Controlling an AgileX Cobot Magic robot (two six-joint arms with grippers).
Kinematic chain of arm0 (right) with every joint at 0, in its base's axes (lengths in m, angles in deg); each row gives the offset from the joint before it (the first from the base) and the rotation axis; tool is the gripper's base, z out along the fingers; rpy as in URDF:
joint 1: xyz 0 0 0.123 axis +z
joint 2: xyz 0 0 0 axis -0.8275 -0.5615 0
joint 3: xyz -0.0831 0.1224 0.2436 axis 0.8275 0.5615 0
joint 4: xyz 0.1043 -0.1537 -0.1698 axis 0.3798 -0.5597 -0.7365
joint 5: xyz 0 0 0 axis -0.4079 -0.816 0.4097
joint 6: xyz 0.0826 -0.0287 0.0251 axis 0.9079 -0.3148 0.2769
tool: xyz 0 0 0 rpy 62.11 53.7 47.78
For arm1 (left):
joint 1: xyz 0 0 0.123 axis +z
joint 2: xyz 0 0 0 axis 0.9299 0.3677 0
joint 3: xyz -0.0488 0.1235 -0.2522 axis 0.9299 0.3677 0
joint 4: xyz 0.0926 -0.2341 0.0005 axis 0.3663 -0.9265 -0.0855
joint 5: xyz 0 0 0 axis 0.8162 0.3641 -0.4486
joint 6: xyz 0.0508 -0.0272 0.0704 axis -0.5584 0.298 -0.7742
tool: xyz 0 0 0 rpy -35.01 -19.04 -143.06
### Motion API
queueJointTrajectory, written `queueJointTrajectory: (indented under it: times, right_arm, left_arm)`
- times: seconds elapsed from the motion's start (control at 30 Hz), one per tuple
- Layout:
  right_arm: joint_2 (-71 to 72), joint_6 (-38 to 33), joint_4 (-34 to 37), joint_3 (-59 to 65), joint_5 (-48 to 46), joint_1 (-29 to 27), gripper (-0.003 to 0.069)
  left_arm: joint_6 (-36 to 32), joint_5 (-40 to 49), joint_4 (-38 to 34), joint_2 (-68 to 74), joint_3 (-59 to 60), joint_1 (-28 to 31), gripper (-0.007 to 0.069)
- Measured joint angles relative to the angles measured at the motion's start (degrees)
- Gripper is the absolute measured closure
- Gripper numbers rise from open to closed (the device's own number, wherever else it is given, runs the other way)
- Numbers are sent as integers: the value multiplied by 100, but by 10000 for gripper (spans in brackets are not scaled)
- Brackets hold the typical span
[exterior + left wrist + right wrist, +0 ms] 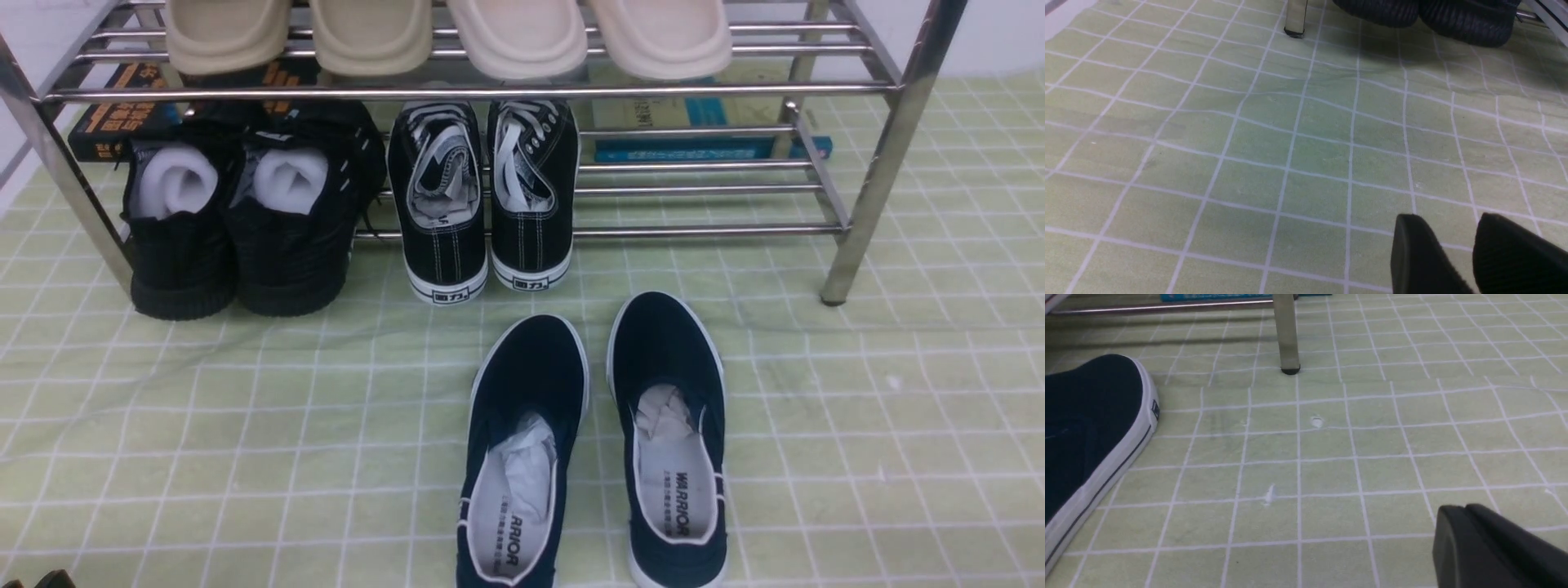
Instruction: Take the shoes off the shelf with your hand from the green coffee tablecloth.
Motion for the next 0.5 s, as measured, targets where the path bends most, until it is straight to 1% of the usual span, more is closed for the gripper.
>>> queueJointTrajectory:
  times: [0.23,0.5]
  right_arm:
    - [0,-127,46,-30,-178,57,627]
    - [3,-138,53,-30,-209,666,615]
  left_arm:
    - [0,0,0,0,0,0,383]
    - [0,0,0,0,0,0,383]
